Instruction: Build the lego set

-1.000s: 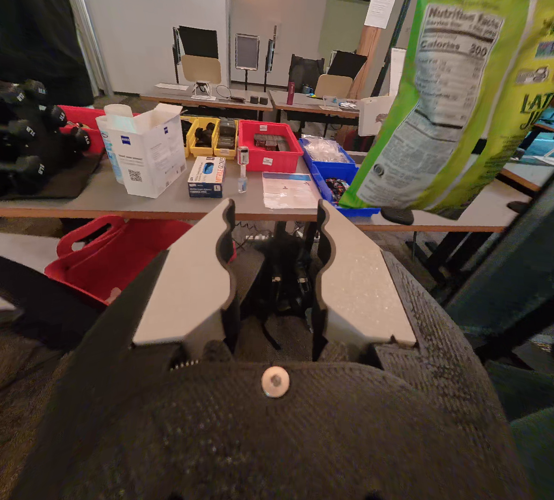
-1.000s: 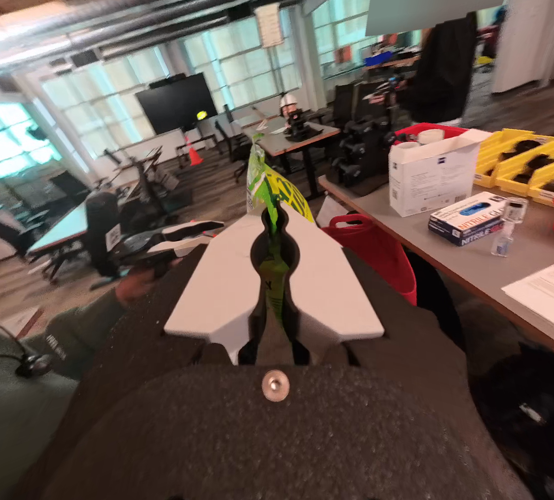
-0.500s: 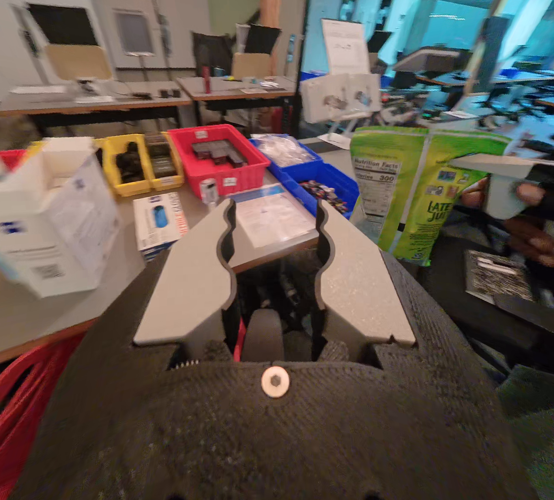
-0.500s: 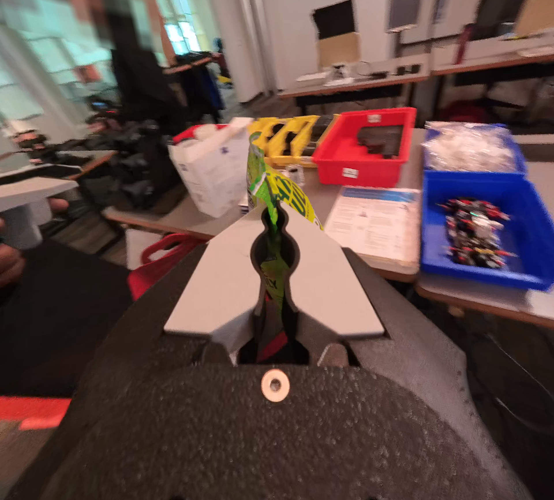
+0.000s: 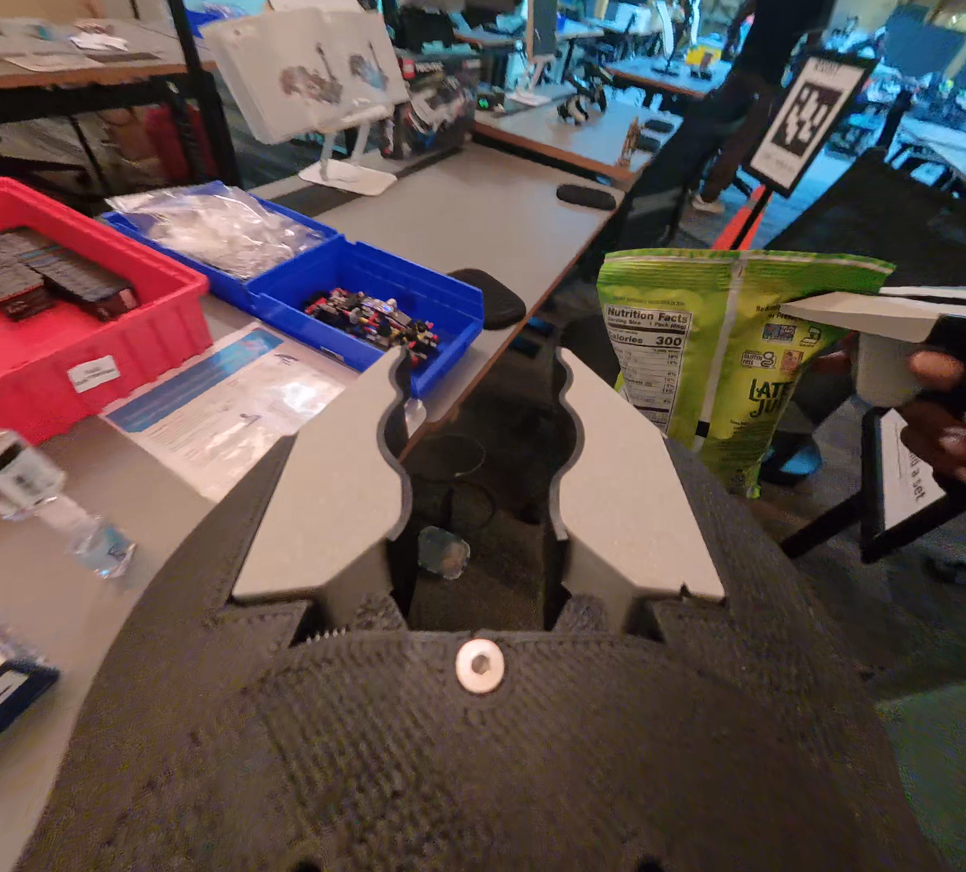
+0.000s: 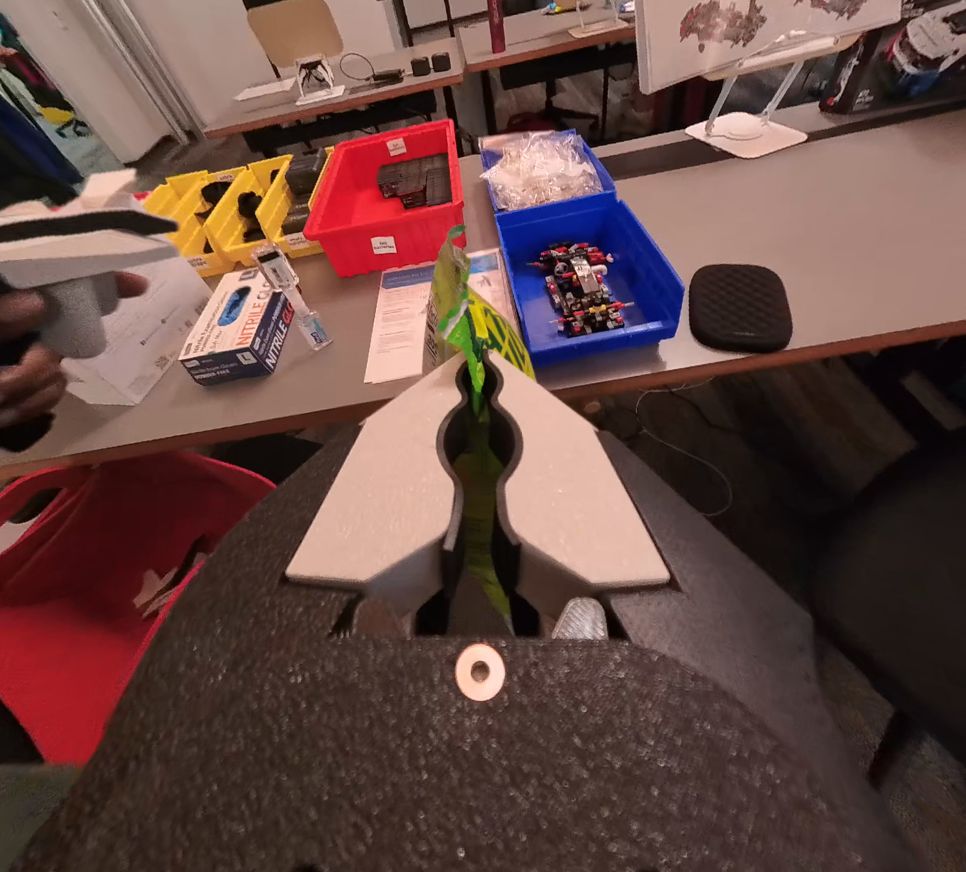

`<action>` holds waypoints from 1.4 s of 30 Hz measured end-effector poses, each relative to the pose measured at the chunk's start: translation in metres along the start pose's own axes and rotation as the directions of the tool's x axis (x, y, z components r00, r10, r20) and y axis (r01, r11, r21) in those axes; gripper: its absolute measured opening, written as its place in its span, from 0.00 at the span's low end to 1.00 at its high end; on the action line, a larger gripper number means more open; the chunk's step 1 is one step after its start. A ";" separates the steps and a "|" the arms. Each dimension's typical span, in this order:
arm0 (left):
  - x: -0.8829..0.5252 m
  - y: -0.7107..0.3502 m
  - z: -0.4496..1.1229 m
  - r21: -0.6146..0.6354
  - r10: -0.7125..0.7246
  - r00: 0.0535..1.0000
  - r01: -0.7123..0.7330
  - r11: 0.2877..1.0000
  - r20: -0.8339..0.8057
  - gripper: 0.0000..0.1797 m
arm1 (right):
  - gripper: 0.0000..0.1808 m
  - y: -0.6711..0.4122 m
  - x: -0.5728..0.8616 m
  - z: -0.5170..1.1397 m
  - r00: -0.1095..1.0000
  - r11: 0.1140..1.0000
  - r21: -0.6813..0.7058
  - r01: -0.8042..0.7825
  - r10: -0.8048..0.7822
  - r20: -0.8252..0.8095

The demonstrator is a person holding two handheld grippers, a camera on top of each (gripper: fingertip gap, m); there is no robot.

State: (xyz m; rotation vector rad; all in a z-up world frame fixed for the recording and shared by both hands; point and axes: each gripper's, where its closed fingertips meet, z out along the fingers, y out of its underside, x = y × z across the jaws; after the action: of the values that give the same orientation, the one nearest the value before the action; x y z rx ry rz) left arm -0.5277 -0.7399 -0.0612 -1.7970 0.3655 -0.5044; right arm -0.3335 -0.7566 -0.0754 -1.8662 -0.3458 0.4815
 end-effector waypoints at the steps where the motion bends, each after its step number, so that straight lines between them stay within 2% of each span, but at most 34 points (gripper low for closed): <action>1: 0.004 0.005 0.012 -0.018 -0.003 1.000 0.003 1.000 -0.015 0.28 | 0.00 0.005 0.002 0.001 1.000 1.000 -0.009 -0.004 0.004 0.007; 6: 0.033 0.021 0.066 -0.078 -0.001 0.995 -0.007 0.997 -0.104 0.28 | 0.00 0.027 0.018 0.004 1.000 0.999 -0.027 -0.027 0.027 0.001; 11: 0.046 0.024 0.103 -0.108 0.034 0.983 -0.055 0.993 -0.181 0.25 | 0.00 0.031 0.045 0.016 0.994 0.996 -0.014 -0.087 0.085 -0.072; 16: 0.021 0.041 0.138 -0.169 0.003 0.974 -0.042 0.985 -0.227 0.26 | 0.00 0.031 0.067 0.037 0.980 0.992 -0.013 -0.128 0.125 -0.152; 23: -0.011 0.051 0.204 -0.154 -0.008 0.917 -0.059 0.986 -0.400 0.26 | 0.00 -0.019 0.096 0.055 0.951 0.996 0.047 -0.073 0.084 -0.298; 27: -0.021 0.018 0.233 -0.082 0.047 0.890 -0.094 0.992 -0.454 0.28 | 0.00 -0.047 0.109 0.054 0.930 0.999 0.041 -0.011 0.025 -0.368; 37: -0.001 0.012 0.265 -0.097 0.031 0.823 -0.104 0.990 -0.568 0.28 | 0.00 -0.044 0.128 0.048 0.876 0.995 0.068 -0.074 0.097 -0.473; 42: -0.006 0.007 0.277 -0.108 0.049 0.826 -0.132 0.985 -0.562 0.28 | 0.00 -0.043 0.133 0.053 0.874 0.990 0.102 -0.096 0.132 -0.467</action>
State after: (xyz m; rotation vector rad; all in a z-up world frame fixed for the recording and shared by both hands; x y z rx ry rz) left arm -0.3907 -0.5101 -0.1334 -1.7296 0.9098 -0.9608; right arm -0.2434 -0.6379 -0.0712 -1.8658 0.1129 0.0998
